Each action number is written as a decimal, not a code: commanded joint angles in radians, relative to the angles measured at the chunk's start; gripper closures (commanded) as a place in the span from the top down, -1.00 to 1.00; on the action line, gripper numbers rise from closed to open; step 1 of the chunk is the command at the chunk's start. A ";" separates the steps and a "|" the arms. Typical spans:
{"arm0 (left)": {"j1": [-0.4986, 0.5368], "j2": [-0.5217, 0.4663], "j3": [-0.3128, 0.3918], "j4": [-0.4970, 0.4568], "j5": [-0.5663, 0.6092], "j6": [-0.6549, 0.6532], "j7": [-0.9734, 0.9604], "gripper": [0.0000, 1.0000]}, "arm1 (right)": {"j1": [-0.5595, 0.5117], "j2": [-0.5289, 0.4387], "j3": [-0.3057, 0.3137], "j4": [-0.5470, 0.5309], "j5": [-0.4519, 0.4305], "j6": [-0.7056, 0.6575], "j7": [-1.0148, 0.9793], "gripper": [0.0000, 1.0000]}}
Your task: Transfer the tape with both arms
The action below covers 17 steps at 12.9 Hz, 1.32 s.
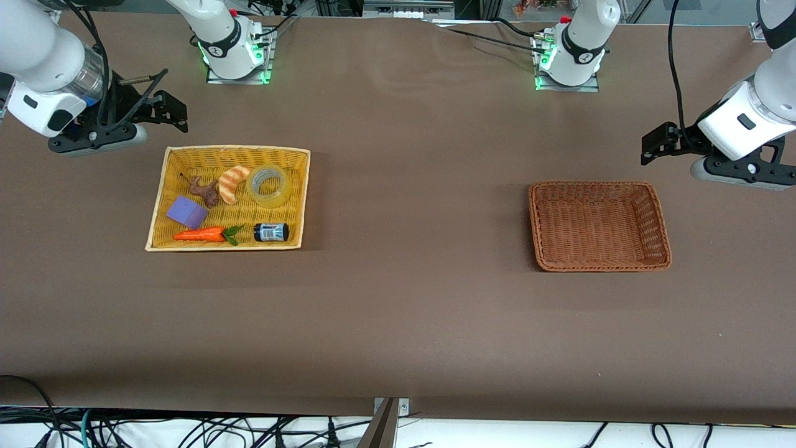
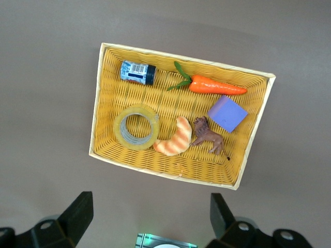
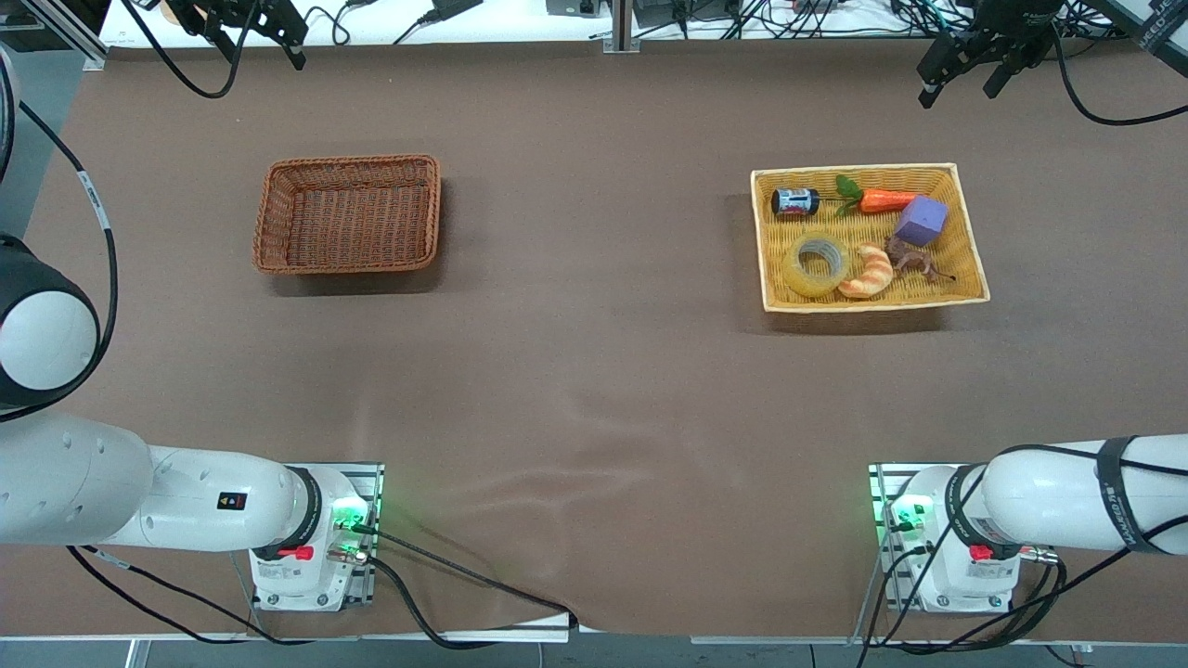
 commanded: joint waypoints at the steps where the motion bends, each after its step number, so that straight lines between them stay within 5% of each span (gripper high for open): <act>1: 0.005 0.011 0.003 0.027 -0.008 -0.018 0.019 1.00 | -0.008 -0.012 -0.002 0.000 0.007 -0.014 -0.019 1.00; 17: 0.005 0.011 0.003 0.027 -0.008 -0.023 0.021 1.00 | -0.008 -0.011 -0.008 -0.018 0.007 -0.005 -0.019 1.00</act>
